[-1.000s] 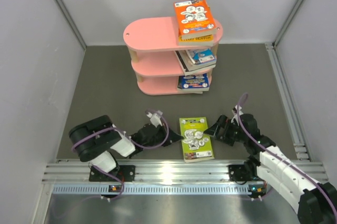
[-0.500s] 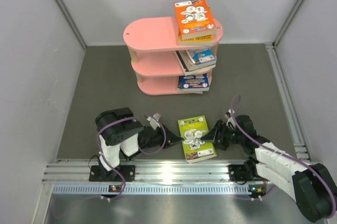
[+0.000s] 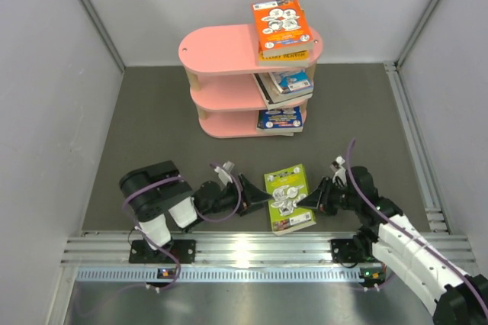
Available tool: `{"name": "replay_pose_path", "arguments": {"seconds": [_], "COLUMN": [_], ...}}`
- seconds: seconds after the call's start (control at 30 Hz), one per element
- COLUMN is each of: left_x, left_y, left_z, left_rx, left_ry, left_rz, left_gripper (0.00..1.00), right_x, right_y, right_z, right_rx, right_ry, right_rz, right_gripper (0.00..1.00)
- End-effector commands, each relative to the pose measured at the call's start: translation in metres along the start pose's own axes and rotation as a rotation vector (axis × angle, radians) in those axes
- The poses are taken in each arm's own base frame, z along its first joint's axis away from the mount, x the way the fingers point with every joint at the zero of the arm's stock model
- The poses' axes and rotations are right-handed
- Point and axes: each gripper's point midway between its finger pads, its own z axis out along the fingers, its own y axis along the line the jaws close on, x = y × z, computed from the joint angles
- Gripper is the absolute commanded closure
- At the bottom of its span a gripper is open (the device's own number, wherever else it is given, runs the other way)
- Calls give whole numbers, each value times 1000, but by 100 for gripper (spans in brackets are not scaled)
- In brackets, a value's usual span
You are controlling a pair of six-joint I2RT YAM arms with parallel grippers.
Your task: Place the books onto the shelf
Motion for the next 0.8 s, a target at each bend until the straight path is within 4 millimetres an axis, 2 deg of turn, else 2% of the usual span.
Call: {"name": "replay_pose_path", "arguments": {"seconds": [0.0,0.03,0.07,0.1,0.13,0.17,0.2,0.23,0.27,0.3,0.37,0.4,0.47,0.63,0.7,0.77], "left_x": [-7,-7,-11,-13,-13,-16,-29,-32,-41,-51,-59,-63,-64,-62,-61,-59], "left_y": [-46,-42,-63,-66,-42,-65,-59,-54,-70,-73,-86,-91,-99,-106,-107,-99], "left_z": [-12,-12,-14,-13,-6,-10,-11,-16,-26,-31,-45,-49,-56,-64,-66,-71], "left_rx": [158,129,174,156,-2,11,-90,-200,-197,-226,-242,-238,-217,-192,-182,-206], "left_ry": [-42,-39,-55,-61,-38,-57,-121,-109,-152,-202,-237,-259,-273,-274,-277,-270], "left_rz": [86,93,143,168,209,263,306,379,407,428,463,472,482,467,462,457], "left_gripper": [3,2,2,2,2,1,1,1,1,1,1,1,1,1,1,1], "right_x": [-17,-19,-24,-24,-26,-31,-32,-35,-40,-44,-47,-54,-61,-81,-89,-100], "right_y": [44,53,68,78,87,105,115,123,139,150,169,185,203,262,274,285], "right_z": [-22,-26,-32,-35,-38,-46,-50,-54,-60,-62,-62,-64,-63,-83,-84,-86], "right_rx": [-39,-57,-91,-118,-140,-176,-201,-214,-240,-273,-329,-393,-449,-586,-615,-635], "right_ry": [-44,-49,-63,-51,-54,-67,-67,-74,-80,-89,-54,-71,-63,-74,-67,-63], "right_rz": [-87,-99,-118,-126,-139,-168,-195,-209,-233,-251,-229,-256,-244,-312,-315,-290], "right_gripper": [100,100,100,100,100,100,100,100,100,100,100,100,100,100,100,100]}}
